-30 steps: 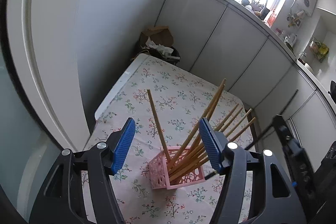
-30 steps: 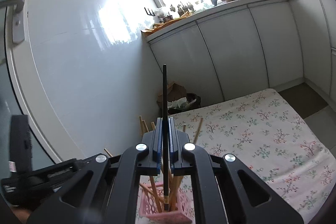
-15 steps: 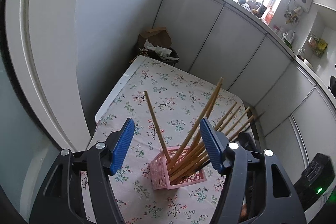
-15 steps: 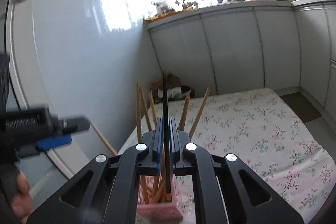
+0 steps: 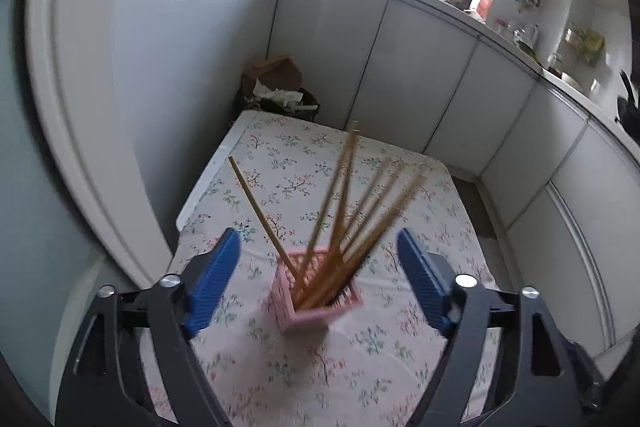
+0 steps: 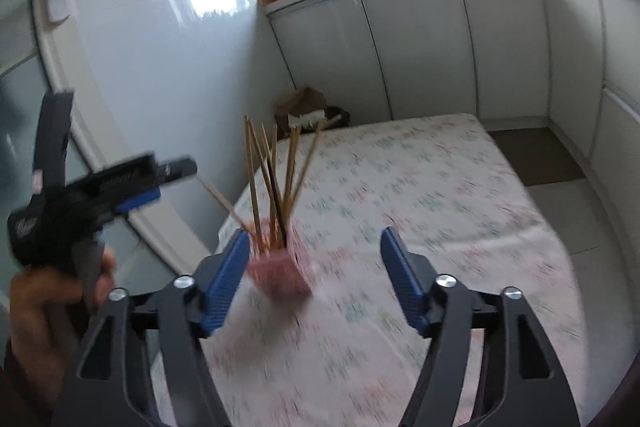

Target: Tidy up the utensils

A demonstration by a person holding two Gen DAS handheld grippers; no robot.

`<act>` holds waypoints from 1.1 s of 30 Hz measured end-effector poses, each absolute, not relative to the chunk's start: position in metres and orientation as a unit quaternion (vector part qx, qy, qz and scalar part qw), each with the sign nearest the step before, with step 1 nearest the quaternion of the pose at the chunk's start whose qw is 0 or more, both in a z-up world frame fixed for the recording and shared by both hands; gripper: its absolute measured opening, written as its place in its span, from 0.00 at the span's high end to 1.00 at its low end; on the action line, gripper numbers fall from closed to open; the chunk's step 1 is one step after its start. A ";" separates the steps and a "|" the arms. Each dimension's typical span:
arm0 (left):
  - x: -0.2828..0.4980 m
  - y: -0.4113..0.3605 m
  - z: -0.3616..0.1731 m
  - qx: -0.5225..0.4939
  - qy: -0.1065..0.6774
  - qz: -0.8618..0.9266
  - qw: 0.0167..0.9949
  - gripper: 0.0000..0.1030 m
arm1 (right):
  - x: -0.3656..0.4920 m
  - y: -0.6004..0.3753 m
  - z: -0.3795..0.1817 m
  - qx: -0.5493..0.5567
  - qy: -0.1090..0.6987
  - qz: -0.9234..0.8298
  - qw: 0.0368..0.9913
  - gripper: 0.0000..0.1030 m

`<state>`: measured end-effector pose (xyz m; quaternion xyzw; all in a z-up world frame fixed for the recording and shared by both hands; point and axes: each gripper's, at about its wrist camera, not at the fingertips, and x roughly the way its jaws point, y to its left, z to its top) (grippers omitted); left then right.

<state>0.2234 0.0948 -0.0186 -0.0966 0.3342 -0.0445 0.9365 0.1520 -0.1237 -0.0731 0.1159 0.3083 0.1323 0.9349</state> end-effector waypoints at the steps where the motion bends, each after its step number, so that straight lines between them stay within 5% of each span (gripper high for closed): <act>1: 0.208 0.087 -0.012 -0.084 0.329 -0.045 0.939 0.11 | 0.136 -0.129 -0.067 0.107 0.310 0.129 0.936 0.26; 4: 0.156 0.063 0.002 -0.044 0.324 -0.054 0.944 0.07 | 0.087 -0.144 -0.048 0.089 0.307 0.105 0.942 0.09; 6: 0.118 0.049 0.007 -0.015 0.327 -0.073 0.942 0.07 | 0.054 -0.152 -0.035 0.079 0.298 0.075 0.948 0.07; 18: -0.013 0.019 0.046 0.048 0.283 -0.029 0.958 0.07 | -0.044 -0.177 0.033 0.083 0.260 0.031 0.962 0.06; 33: -0.033 0.008 0.049 0.057 0.279 -0.025 0.958 0.07 | -0.061 -0.173 0.043 0.064 0.266 0.009 0.962 0.06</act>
